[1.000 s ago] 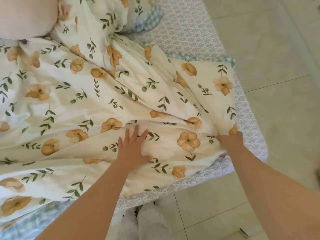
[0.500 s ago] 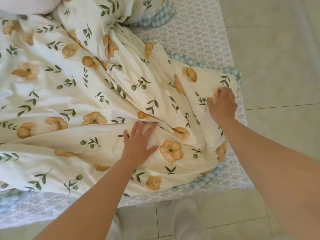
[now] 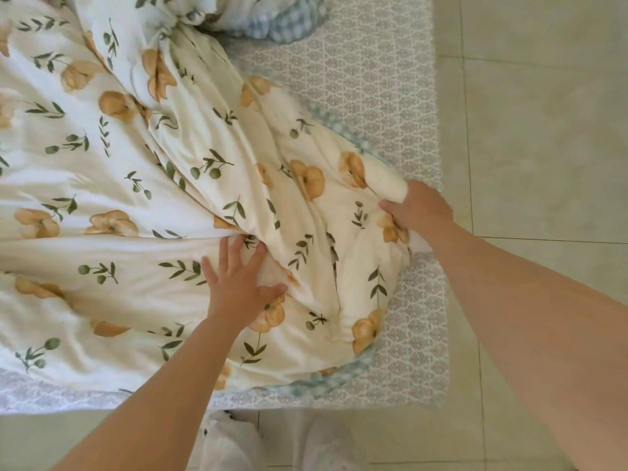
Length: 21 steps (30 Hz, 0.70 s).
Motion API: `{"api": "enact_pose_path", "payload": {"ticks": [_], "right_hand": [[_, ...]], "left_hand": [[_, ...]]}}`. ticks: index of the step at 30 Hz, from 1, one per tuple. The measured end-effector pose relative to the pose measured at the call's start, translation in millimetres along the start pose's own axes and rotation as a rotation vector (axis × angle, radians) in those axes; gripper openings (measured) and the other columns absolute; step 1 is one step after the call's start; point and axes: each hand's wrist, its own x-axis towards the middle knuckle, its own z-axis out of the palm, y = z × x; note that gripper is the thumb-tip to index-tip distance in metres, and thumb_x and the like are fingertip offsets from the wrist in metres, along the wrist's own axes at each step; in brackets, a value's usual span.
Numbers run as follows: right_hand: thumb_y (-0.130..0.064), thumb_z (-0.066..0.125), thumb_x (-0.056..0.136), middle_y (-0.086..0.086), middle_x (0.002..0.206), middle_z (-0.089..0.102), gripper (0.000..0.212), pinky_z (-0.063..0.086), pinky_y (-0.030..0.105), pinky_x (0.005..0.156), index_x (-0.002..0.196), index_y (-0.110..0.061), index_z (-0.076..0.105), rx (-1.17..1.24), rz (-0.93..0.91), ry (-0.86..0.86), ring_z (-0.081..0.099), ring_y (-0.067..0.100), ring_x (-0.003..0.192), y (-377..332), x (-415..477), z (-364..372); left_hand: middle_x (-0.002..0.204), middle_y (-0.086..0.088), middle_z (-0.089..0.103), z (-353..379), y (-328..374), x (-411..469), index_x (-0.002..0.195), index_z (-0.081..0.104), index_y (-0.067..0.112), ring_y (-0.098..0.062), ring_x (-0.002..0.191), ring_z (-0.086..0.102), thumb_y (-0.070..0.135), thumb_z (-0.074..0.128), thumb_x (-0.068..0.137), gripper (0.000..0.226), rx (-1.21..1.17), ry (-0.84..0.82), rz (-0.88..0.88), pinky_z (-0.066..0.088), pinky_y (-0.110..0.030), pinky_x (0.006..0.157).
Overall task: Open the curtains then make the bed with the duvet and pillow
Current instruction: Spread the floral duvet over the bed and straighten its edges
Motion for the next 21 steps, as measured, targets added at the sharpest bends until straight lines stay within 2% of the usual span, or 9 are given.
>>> {"api": "enact_pose_path", "payload": {"ticks": [2,5,9,11,14,16,18,20,21], "right_hand": [[-0.057,0.065,0.079,0.004,0.096,0.065,0.055,0.043,0.032,0.067,0.115,-0.016,0.059,0.112,0.158,0.017,0.060,0.028,0.084,45,-22,4],[-0.058,0.065,0.080,0.006,0.086,0.060,0.057,0.040,0.032,0.065,0.112,-0.010,0.062,0.165,0.420,0.006,0.054,0.027,0.075,122,-65,-2],[-0.052,0.069,0.080,0.017,0.103,0.063,0.068,0.044,0.035,0.075,0.122,0.000,0.057,0.327,0.648,-0.201,0.060,0.033,0.090,166,-117,13],[-0.051,0.067,0.083,0.011,0.094,0.063,0.059,0.044,0.033,0.071,0.117,-0.004,0.058,0.291,0.635,-0.224,0.059,0.030,0.082,161,-129,25],[-0.043,0.066,0.084,0.003,0.074,0.058,0.040,0.037,0.030,0.056,0.104,-0.009,0.062,0.138,0.556,-0.183,0.053,0.021,0.063,147,-135,27],[-0.037,0.071,0.081,0.005,0.077,0.061,0.039,0.037,0.028,0.054,0.104,-0.008,0.060,0.093,0.524,-0.181,0.055,0.022,0.064,144,-135,22],[-0.033,0.077,0.076,0.008,0.087,0.063,0.049,0.039,0.029,0.056,0.110,-0.006,0.056,0.074,0.505,-0.199,0.058,0.024,0.071,139,-138,13],[-0.031,0.081,0.072,0.010,0.093,0.064,0.054,0.041,0.029,0.058,0.112,-0.007,0.054,0.101,0.471,-0.280,0.060,0.024,0.076,134,-141,6],[-0.030,0.082,0.072,0.009,0.090,0.065,0.050,0.042,0.028,0.056,0.108,-0.009,0.056,0.145,0.449,-0.334,0.060,0.022,0.074,131,-142,3]], "left_hand": [[0.160,-0.004,-0.006,1,6,-4,0.150,0.019,0.030,-0.026,0.147,-0.017,0.071,0.050,0.080,0.086,0.024,-0.017,-0.015,-0.004,-0.061,0.114],[0.161,-0.006,-0.017,2,11,-9,0.151,-0.009,0.039,-0.028,0.146,-0.022,0.072,0.040,0.084,0.089,0.053,-0.057,-0.005,-0.005,-0.061,0.115],[0.160,-0.009,-0.021,-2,14,-11,0.147,-0.020,0.044,-0.031,0.145,-0.024,0.071,0.037,0.087,0.087,0.085,-0.113,0.004,-0.006,-0.061,0.114],[0.160,-0.011,-0.020,-3,19,-12,0.148,-0.017,0.042,-0.034,0.145,-0.022,0.066,0.041,0.088,0.087,0.077,-0.125,-0.010,-0.004,-0.062,0.114],[0.161,-0.008,-0.015,-3,23,-19,0.152,-0.003,0.040,-0.035,0.147,-0.015,0.059,0.046,0.090,0.081,0.044,-0.113,0.050,-0.001,-0.062,0.115],[0.162,-0.001,-0.014,-2,24,-28,0.152,0.003,0.041,-0.033,0.147,-0.014,0.061,0.047,0.089,0.079,0.022,-0.132,0.137,-0.003,-0.060,0.115],[0.162,0.004,-0.013,2,26,-41,0.151,0.004,0.044,-0.032,0.148,-0.015,0.066,0.048,0.085,0.082,0.002,-0.164,0.204,-0.006,-0.060,0.114],[0.162,0.007,-0.013,6,30,-51,0.150,0.003,0.047,-0.030,0.148,-0.014,0.073,0.047,0.081,0.086,0.005,-0.187,0.247,-0.007,-0.060,0.115],[0.162,0.009,-0.012,8,33,-55,0.150,0.003,0.046,-0.029,0.148,-0.013,0.076,0.046,0.079,0.088,0.002,-0.202,0.257,-0.006,-0.060,0.115]]}}
